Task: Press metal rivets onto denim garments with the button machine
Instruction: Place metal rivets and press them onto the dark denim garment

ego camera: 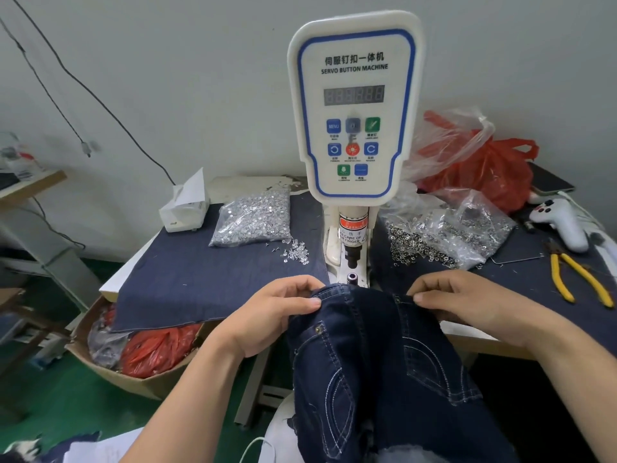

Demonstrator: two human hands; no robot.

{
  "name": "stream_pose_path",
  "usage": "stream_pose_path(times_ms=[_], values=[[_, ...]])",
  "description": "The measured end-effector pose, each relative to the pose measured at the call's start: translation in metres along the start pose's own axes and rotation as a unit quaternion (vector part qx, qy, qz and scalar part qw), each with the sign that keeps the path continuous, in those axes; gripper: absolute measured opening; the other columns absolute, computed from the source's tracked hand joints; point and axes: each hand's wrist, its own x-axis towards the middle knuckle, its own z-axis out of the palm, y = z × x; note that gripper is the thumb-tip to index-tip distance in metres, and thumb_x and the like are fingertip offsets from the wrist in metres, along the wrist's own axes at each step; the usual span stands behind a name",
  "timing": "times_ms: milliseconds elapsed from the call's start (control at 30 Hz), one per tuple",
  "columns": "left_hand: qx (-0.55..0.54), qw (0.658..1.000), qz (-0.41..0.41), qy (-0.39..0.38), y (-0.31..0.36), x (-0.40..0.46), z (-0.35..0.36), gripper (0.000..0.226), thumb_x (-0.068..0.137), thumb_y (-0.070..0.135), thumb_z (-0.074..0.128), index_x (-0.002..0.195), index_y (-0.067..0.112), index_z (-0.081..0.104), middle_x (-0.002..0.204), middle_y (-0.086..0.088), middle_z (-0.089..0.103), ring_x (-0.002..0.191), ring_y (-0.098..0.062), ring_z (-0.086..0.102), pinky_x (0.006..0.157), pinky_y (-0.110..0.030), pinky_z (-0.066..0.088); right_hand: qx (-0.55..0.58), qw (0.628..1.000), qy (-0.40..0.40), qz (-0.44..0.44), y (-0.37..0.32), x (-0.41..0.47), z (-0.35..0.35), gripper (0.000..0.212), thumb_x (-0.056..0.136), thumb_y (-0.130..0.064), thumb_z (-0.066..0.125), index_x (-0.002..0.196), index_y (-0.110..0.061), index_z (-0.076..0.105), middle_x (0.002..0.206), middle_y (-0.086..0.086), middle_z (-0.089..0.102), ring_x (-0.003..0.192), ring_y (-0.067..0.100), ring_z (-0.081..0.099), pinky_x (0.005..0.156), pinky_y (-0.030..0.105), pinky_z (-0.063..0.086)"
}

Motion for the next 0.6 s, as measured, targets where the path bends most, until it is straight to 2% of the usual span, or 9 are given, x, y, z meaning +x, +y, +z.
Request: stream_pose_path(times_ms=[67,100,167,200,300,400,467,533,600], values=[[0.015,1.0,0.001,-0.027,0.004,0.004,0.009,0.014,0.095,0.011,0.065,0.108,0.007,0.067,0.1,-0.008,0.071,0.086,-0.018,0.068,0.075,-0.024,0.054,-0.065,0.995,0.056,-0.043,-0.011,0.001,0.012,0.013,0.093,-0.039,0.07,0.104,-0.034,0.074,0.104,-0.013,0.075,0.098,0.005,0.069,0.098,0.032,0.052],[0.031,0.999,0.005,-0.042,0.007,0.007,0.015,0.011,0.096,0.01,0.064,0.107,0.009,0.068,0.1,-0.005,0.071,0.087,-0.016,0.068,0.077,-0.023,0.054,-0.092,0.991,0.064,-0.074,-0.016,0.002,0.021,0.03,0.086,-0.052,0.071,0.114,-0.04,0.069,0.109,-0.02,0.072,0.103,-0.001,0.067,0.097,0.024,0.051],[0.087,0.994,0.018,-0.062,0.011,0.014,0.027,0.009,0.099,0.012,0.064,0.106,0.011,0.068,0.101,-0.001,0.071,0.092,-0.014,0.066,0.084,-0.023,0.052,-0.145,0.983,0.021,-0.106,-0.026,0.004,0.038,0.052,0.079,-0.068,0.07,0.125,-0.048,0.057,0.117,-0.034,0.065,0.109,-0.012,0.061,0.09,0.008,0.044],[0.124,0.989,0.027,-0.07,0.012,0.017,0.03,0.009,0.1,0.013,0.064,0.108,0.012,0.068,0.102,0.001,0.071,0.094,-0.012,0.066,0.087,-0.024,0.052,-0.168,0.98,-0.007,-0.107,-0.03,0.006,0.045,0.052,0.078,-0.072,0.07,0.123,-0.049,0.057,0.115,-0.035,0.065,0.105,-0.015,0.061,0.085,0.006,0.043],[0.204,0.976,0.024,-0.075,0.012,0.018,0.03,0.016,0.103,0.021,0.065,0.115,0.011,0.067,0.106,-0.003,0.074,0.099,-0.013,0.067,0.093,-0.031,0.055,-0.2,0.974,-0.015,-0.103,-0.031,0.012,0.049,0.038,0.083,-0.065,0.069,0.098,-0.031,0.07,0.088,-0.009,0.071,0.074,-0.004,0.061,0.066,0.016,0.043],[0.231,0.971,-0.035,-0.045,0.003,0.009,0.017,0.038,0.095,0.04,0.074,0.121,0.015,0.061,0.123,-0.013,0.07,0.111,-0.032,0.07,0.105,-0.055,0.054,-0.068,0.994,0.018,-0.079,-0.024,0.01,0.041,0.025,0.09,-0.048,0.072,0.09,-0.023,0.074,0.079,0.0,0.069,0.073,0.005,0.06,0.07,0.023,0.044],[0.213,0.976,-0.027,-0.03,-0.007,0.002,0.012,0.045,0.092,0.04,0.077,0.123,0.018,0.054,0.127,-0.01,0.066,0.117,-0.035,0.067,0.104,-0.059,0.054,0.03,0.997,0.013,-0.068,-0.017,0.007,0.041,0.022,0.089,-0.045,0.071,0.09,-0.023,0.075,0.082,-0.002,0.071,0.078,0.007,0.064,0.074,0.019,0.048],[0.236,0.97,0.051,0.022,-0.019,-0.003,0.02,0.046,0.091,0.043,0.078,0.124,0.027,0.052,0.129,0.002,0.062,0.123,-0.023,0.062,0.109,-0.046,0.051,0.086,0.994,0.027,-0.058,-0.009,0.007,0.043,0.022,0.089,-0.044,0.07,0.093,-0.024,0.077,0.092,-0.002,0.077,0.086,0.01,0.072,0.076,0.016,0.053],[0.311,0.92,0.174,0.162,-0.033,-0.006,0.036,0.036,0.087,0.053,0.075,0.114,0.04,0.055,0.121,0.016,0.057,0.123,-0.016,0.055,0.106,-0.026,0.042,0.153,0.985,0.06,-0.045,-0.004,0.009,0.044,0.029,0.086,-0.044,0.072,0.101,-0.02,0.077,0.104,0.008,0.079,0.095,0.018,0.075,0.079,0.02,0.058]])
